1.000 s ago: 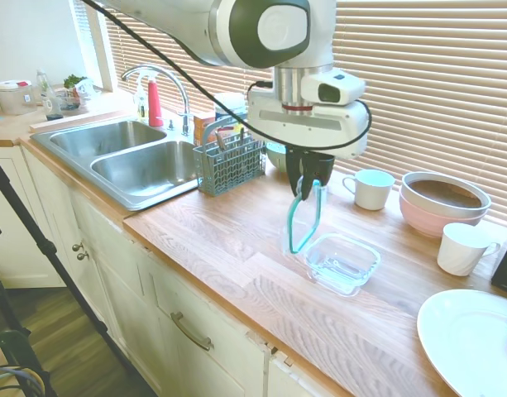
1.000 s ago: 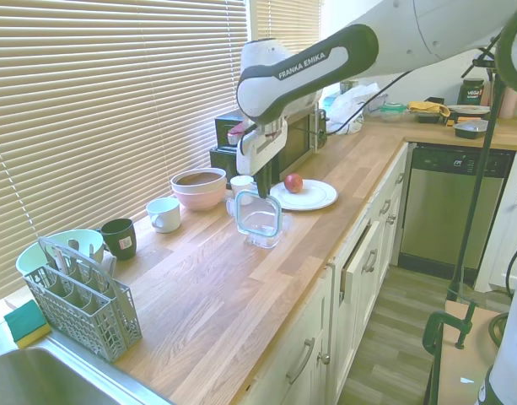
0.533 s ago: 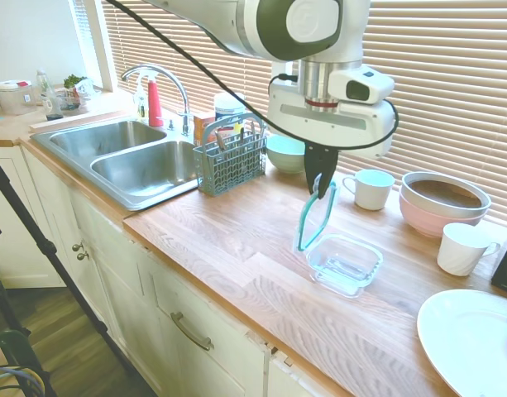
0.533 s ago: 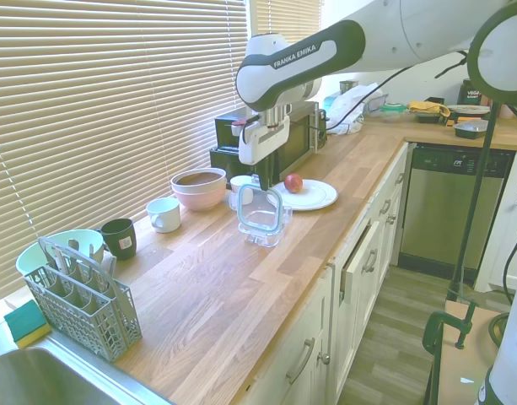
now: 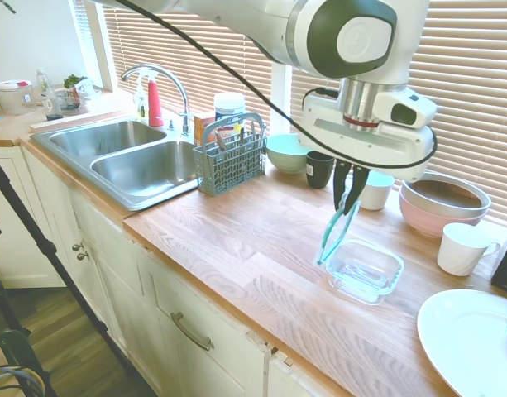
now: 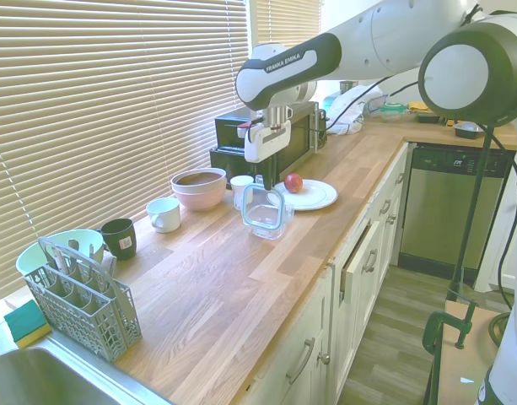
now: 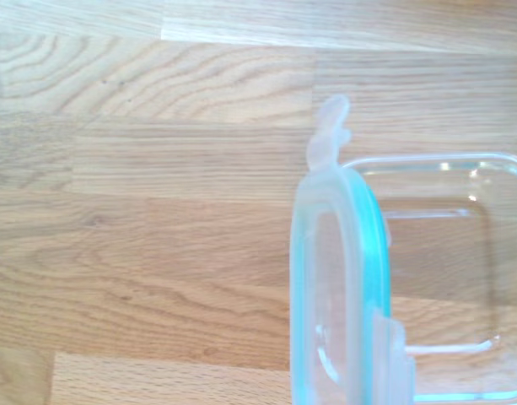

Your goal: Cover the lid of the food container

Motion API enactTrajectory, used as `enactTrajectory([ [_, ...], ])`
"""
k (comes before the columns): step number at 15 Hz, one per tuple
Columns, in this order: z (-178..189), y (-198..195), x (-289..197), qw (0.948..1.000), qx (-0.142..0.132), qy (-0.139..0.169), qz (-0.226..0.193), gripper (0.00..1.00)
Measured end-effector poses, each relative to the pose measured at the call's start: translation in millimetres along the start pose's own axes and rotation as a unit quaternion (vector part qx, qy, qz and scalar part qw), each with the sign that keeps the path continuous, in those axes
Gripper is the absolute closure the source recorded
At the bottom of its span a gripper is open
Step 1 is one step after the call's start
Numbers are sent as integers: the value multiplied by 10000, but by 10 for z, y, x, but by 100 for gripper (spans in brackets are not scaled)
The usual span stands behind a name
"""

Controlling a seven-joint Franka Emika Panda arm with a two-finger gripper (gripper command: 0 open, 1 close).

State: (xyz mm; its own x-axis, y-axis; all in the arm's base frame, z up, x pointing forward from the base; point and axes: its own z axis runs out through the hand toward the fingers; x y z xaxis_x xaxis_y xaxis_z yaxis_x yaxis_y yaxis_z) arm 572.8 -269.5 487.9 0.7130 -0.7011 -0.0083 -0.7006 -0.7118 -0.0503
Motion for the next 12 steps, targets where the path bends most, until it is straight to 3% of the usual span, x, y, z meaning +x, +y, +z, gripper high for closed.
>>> enactTrajectory([
  [6, 39, 405, 385, 9971, 416, -594, -245, 100],
  [12, 179, 402, 870, 9962, 394, -741, -214, 100],
])
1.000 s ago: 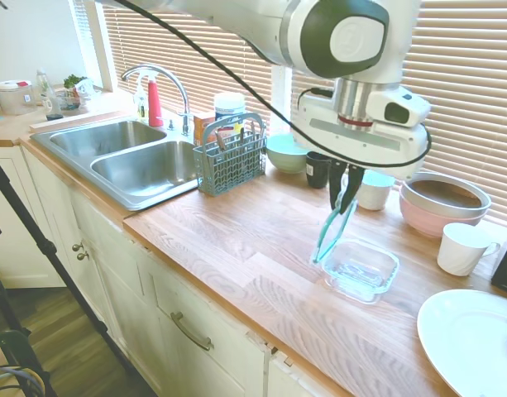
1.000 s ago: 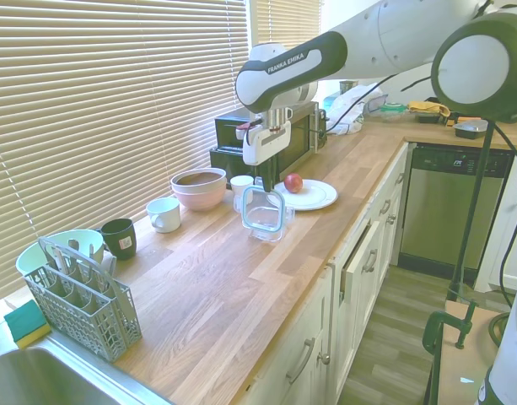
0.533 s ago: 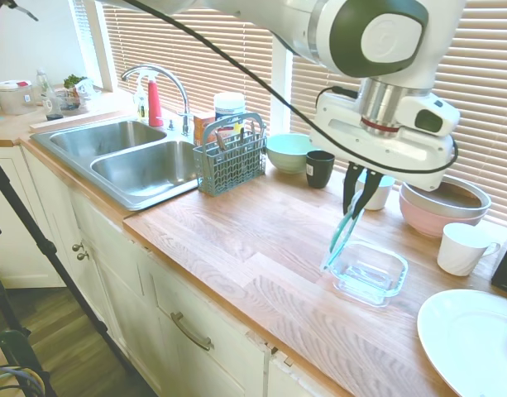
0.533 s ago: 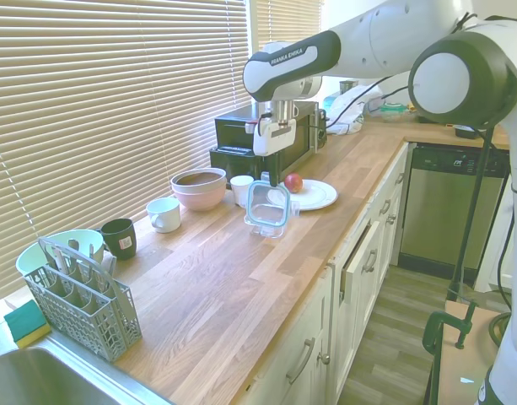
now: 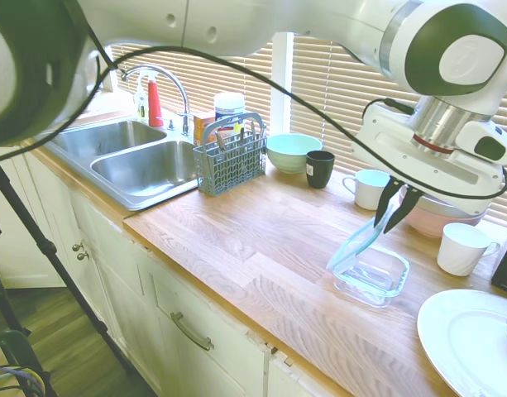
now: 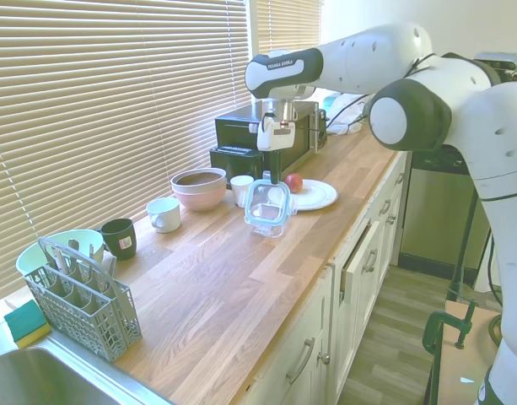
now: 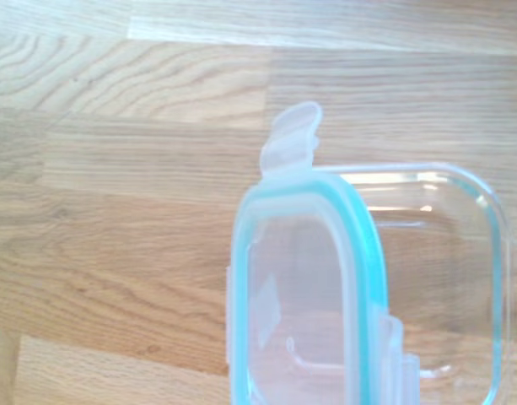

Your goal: Cover the lid of the food container

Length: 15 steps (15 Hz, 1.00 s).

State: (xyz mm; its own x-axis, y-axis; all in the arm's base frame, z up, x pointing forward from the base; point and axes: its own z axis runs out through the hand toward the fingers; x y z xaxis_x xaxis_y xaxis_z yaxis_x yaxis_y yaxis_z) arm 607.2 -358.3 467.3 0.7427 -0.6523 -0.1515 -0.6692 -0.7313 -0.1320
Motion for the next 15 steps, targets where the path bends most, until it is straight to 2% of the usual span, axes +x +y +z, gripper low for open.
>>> enactTrajectory([
  [6, 143, 17, 282, 9998, -90, -61, 144, 100],
  [15, 495, 359, 587, 9991, -46, -268, 326, 100],
])
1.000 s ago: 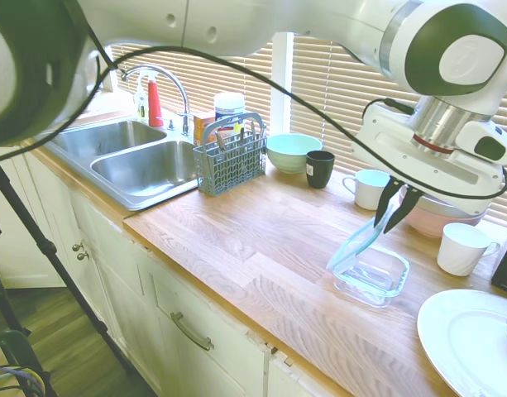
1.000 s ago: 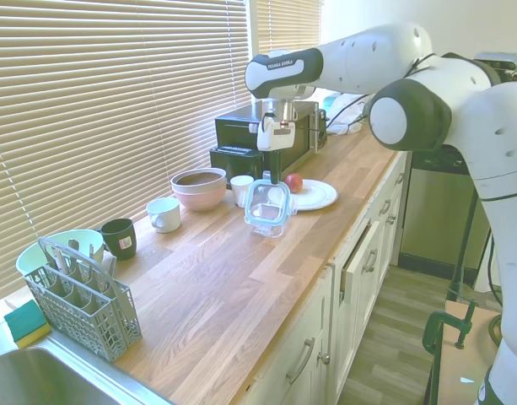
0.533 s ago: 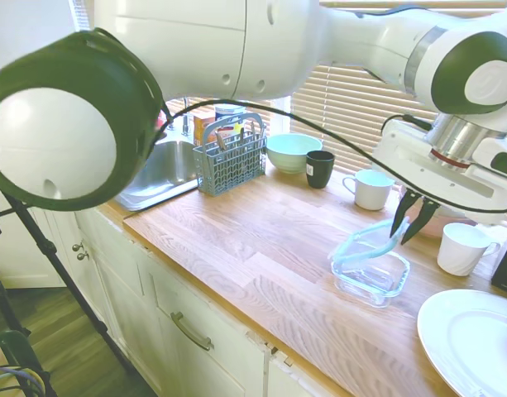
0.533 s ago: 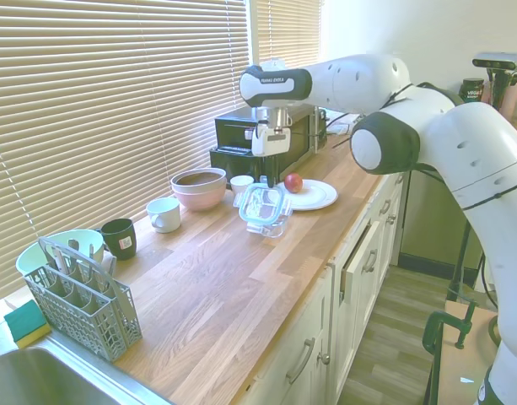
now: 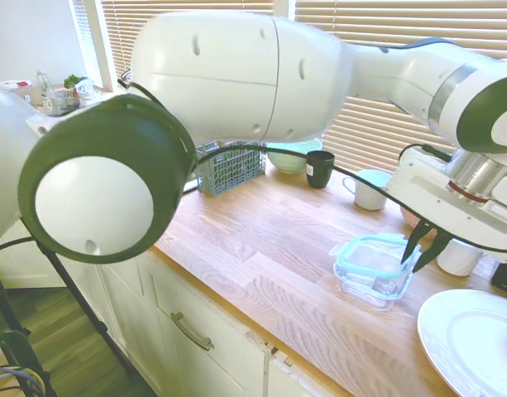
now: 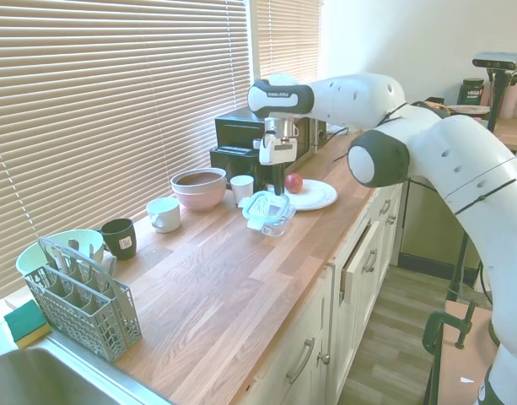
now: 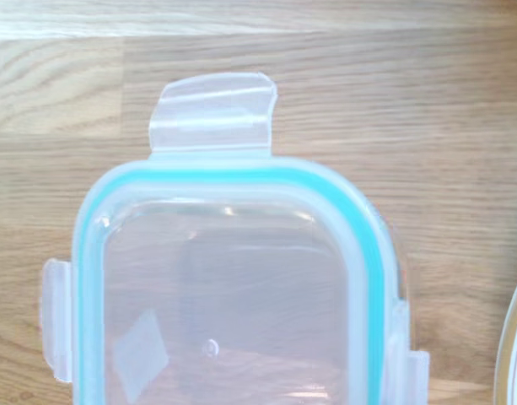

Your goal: Cover the lid of the food container

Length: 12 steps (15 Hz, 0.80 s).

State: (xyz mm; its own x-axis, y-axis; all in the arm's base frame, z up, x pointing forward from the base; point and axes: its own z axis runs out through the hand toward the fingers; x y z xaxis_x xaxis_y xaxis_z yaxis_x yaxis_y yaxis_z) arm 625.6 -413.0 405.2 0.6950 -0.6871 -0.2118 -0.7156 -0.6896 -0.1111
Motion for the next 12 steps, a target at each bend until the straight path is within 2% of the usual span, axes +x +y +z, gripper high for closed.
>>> enactTrajectory([
  [7, 227, 23, 125, 9999, -20, -140, 51, 100],
  [12, 233, 94, 131, 9996, -132, -233, 69, 100],
])
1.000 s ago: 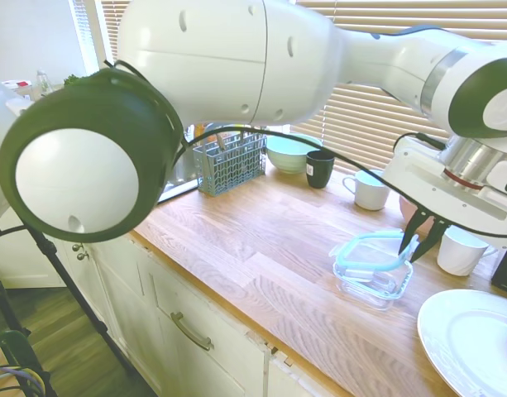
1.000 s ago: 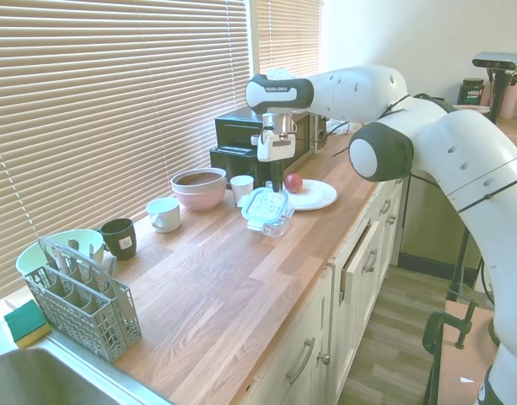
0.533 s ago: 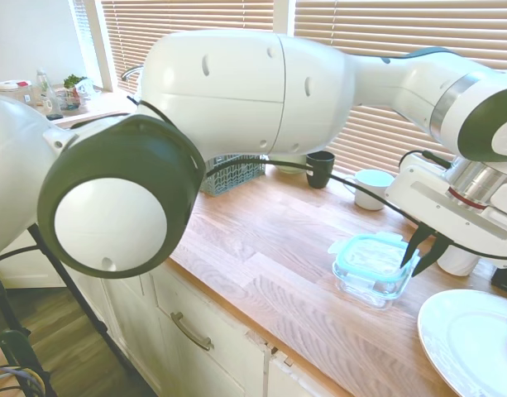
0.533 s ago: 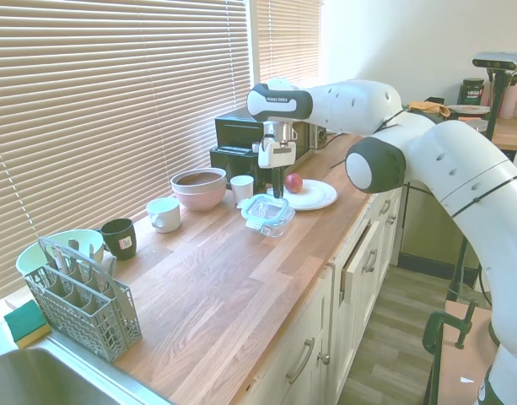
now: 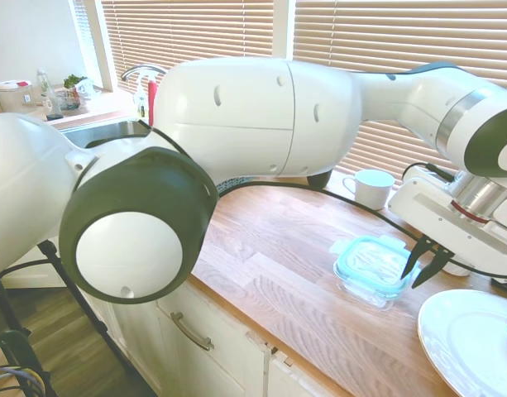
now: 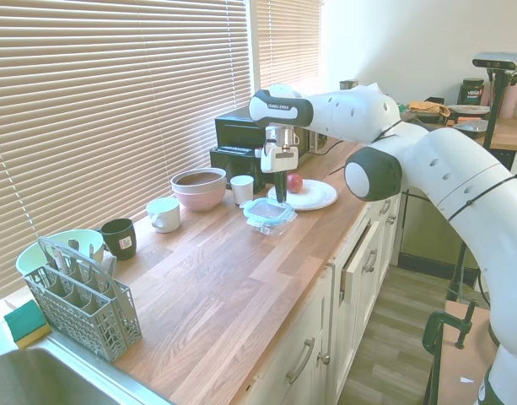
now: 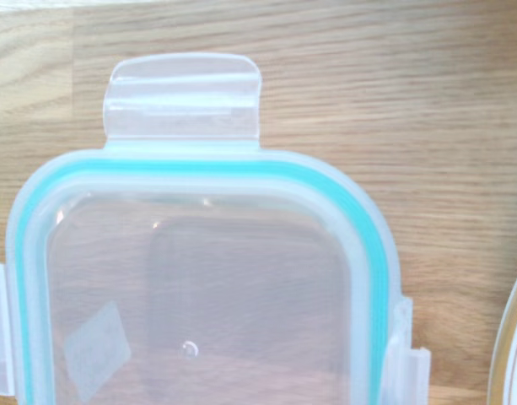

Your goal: Cover the lid of the food container

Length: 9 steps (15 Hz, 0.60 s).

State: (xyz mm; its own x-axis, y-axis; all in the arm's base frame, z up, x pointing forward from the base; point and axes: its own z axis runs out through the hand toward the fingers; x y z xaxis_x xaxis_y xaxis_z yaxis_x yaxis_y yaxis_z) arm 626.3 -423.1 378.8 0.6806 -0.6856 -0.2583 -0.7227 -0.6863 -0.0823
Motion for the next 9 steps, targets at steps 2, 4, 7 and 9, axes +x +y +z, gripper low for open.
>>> enactTrajectory([
  [2, 11, -27, -21, 9999, -129, -64, -66, 0],
  [4, 13, -83, -30, 9995, -236, -58, -178, 0],
  [7, 15, -142, -39, 9991, -303, -56, -279, 0],
  [9, 28, -162, -43, 9989, -331, -83, -309, 0],
])
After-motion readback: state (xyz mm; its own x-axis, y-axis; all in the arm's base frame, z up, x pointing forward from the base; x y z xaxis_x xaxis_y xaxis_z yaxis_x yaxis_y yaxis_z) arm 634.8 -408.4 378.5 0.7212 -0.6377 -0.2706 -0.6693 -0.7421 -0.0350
